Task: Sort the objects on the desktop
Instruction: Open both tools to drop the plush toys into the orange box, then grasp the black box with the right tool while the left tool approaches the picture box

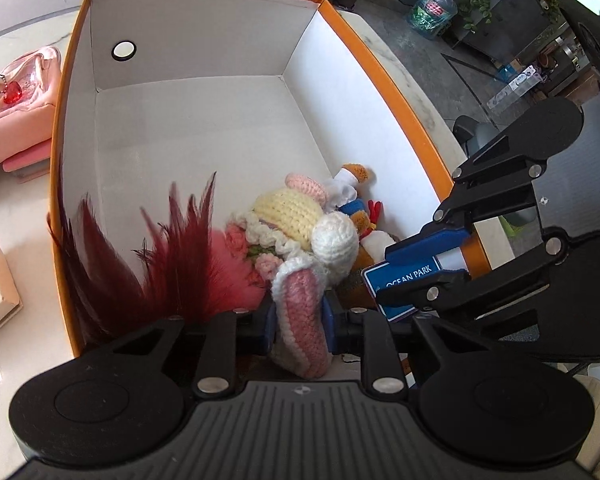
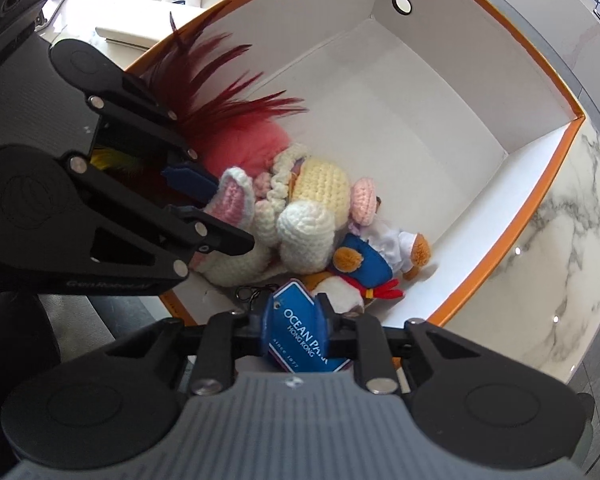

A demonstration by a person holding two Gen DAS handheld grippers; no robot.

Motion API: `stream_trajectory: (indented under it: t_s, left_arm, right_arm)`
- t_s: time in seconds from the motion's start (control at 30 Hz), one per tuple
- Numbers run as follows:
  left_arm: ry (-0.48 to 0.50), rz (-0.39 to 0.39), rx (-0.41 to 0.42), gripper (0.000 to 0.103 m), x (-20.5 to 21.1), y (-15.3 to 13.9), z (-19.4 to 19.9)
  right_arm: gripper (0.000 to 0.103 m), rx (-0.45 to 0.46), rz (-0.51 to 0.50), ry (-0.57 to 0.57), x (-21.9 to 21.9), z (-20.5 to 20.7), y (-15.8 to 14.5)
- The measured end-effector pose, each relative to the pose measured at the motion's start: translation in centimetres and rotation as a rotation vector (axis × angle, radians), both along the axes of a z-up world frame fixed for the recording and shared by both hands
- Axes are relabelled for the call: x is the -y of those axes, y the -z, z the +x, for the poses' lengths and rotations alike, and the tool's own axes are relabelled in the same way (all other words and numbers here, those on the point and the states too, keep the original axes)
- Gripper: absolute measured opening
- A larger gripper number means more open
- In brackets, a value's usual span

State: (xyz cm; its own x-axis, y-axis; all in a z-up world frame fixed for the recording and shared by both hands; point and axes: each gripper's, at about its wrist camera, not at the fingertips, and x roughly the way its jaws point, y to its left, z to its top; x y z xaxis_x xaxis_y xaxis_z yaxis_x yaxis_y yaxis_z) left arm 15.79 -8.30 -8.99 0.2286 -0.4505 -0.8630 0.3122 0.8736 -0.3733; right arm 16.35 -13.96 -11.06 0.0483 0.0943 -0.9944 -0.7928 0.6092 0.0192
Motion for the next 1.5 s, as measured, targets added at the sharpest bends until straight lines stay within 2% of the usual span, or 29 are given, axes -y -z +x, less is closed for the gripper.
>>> stream_trajectory:
  t_s: [0.23, 0.33, 0.43, 0.47, 0.6, 0.8, 1.0, 1.1, 1.27, 1.4, 1.5]
  left_arm:
    - [-0.02, 0.003, 0.028, 0.028, -0.5, -0.2, -0.8]
    - [-0.038, 0.0, 0.067, 0.029, -0.8, -2.1, -1.6]
    - [-0.046, -0.048, 0.143, 0.041, -2.6, -4.5, -4.2]
    - [-0.059, -0.069, 0.171, 0.049, -3.4, -5.3, -5.3]
    - [-0.131, -0.116, 0.255, 0.053, -6.7, -7.8, -8.6]
    - [-0.322, -0.084, 0.313, 0.053, -12.6, -9.4, -11.0]
    - [-0.449, -0.037, 0.327, 0.053, -18.2, -9.2, -13.1]
    - [-0.51, -0.013, 0.322, 0.053, -20.3, -8.9, -13.8]
    - [-0.589, 0.016, 0.321, 0.058, -23.1, -8.4, -13.8]
    - [-0.578, 0.029, 0.312, 0.058, -24.8, -8.0, -12.4]
    - [-0.541, 0.043, 0.305, 0.058, -25.9, -8.0, -10.2]
  right_arm:
    - [0.022, -0.008, 0.031, 0.028, 0.1, 0.0, -0.1]
    - [0.023, 0.031, 0.039, 0.032, -0.3, -0.6, -1.5]
    - [0.024, 0.108, 0.07, 0.058, -0.4, -2.1, -3.9]
    - [0.024, 0.136, 0.086, 0.069, -0.5, -2.8, -4.6]
    - [0.024, 0.246, 0.21, 0.154, -0.2, -4.7, -6.8]
    - [0.025, 0.357, 0.42, 0.307, -1.9, -8.4, -8.4]
    - [0.026, 0.368, 0.616, 0.468, -3.7, -11.1, -9.1]
    - [0.028, 0.359, 0.619, 0.515, -5.5, -11.2, -8.1]
    - [0.039, 0.331, 0.604, 0.537, -8.2, -10.5, -6.8]
    - [0.049, 0.317, 0.588, 0.54, -9.8, -8.8, -6.5]
    - [0.051, 0.314, 0.557, 0.528, -11.7, -6.2, -6.5]
